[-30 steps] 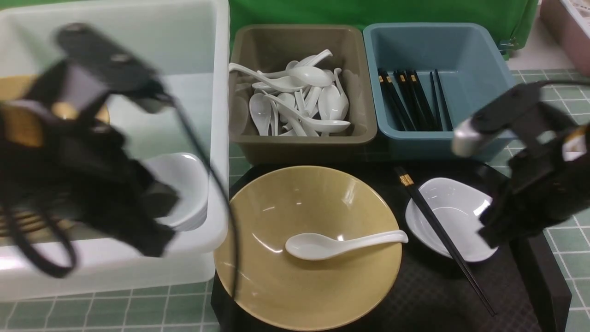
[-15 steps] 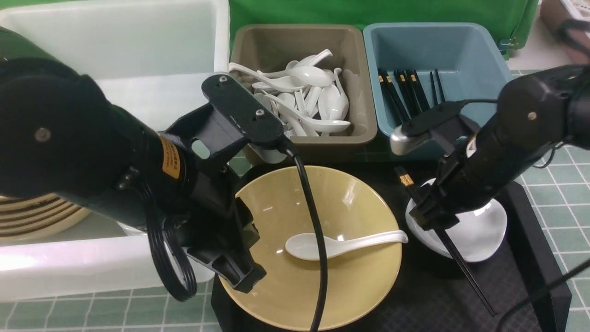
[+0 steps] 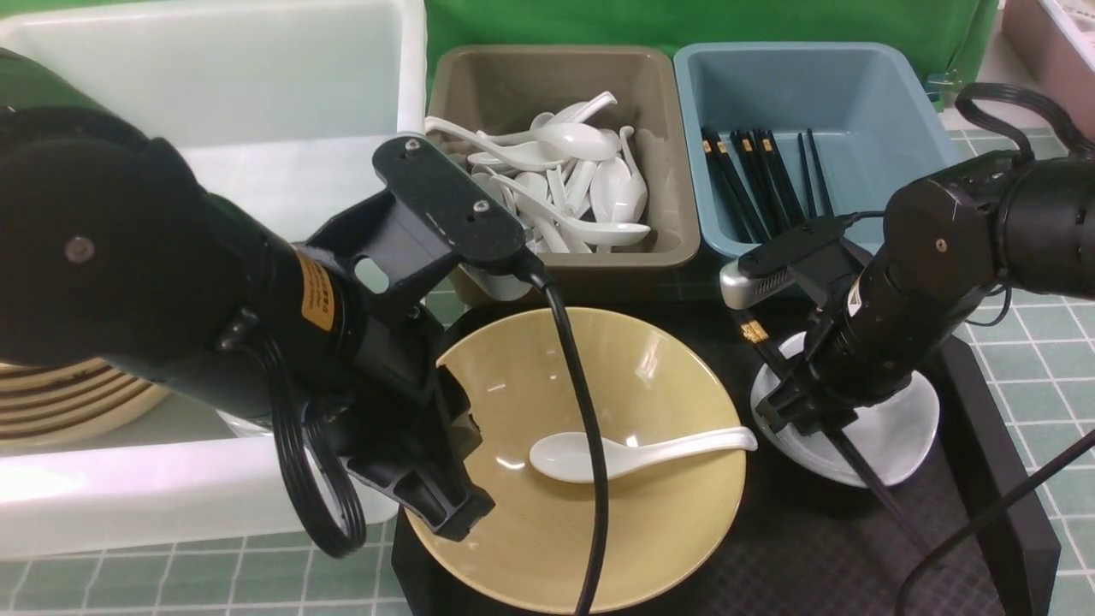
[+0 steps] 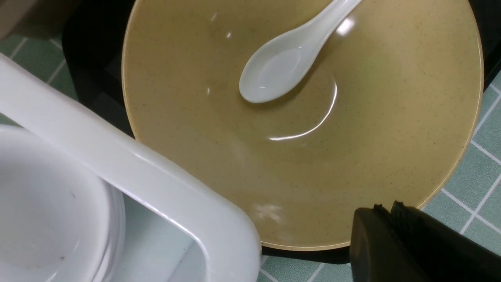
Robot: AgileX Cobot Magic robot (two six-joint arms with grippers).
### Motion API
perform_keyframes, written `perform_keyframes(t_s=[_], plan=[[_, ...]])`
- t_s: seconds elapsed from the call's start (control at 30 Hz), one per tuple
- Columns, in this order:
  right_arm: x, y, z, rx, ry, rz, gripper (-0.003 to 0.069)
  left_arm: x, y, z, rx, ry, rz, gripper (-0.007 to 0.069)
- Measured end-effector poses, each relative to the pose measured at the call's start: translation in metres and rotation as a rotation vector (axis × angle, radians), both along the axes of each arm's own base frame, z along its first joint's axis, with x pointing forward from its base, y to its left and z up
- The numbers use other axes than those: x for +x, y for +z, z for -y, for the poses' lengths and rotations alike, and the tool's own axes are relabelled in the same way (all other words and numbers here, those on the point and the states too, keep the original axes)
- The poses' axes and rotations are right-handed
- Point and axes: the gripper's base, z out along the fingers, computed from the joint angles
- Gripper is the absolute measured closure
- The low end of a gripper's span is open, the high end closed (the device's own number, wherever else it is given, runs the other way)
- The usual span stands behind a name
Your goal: On blue table put chopsticks spoon bowls plates into blue grey white boxes.
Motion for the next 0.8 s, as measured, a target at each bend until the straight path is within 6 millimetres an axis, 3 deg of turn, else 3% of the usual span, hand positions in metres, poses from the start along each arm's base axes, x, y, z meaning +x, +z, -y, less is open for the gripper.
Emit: perform_keyframes(t_s=[0.07, 0.23, 0.47, 0.5, 0.6, 0.8], plan=[[-0.001, 0.000, 0.001, -0.007, -0.001, -0.014, 0.0495, 0.000, 0.000, 0.000, 0.000, 0.000, 0.000, 0.0623], [-0.006, 0.004, 0.003, -0.022, -0.004, -0.048, 0.0498, 0.000, 0.000, 0.000, -0.001, 0.003, -0.001, 0.0623], [-0.027, 0.059, 0.011, 0.020, -0.005, 0.056, 0.0498, 0.001, 0.001, 0.001, -0.027, 0.047, -0.005, 0.0623], [-0.034, 0.080, 0.014, 0.050, -0.001, 0.131, 0.0498, 0.004, 0.002, 0.003, -0.057, 0.069, 0.010, 0.0623], [-0.039, 0.109, 0.016, 0.096, 0.003, 0.245, 0.0498, 0.011, 0.003, 0.009, -0.118, 0.101, 0.053, 0.0623], [-0.006, 0.162, 0.017, 0.175, -0.035, 0.464, 0.0498, 0.055, 0.009, 0.031, -0.205, 0.163, 0.160, 0.0623]])
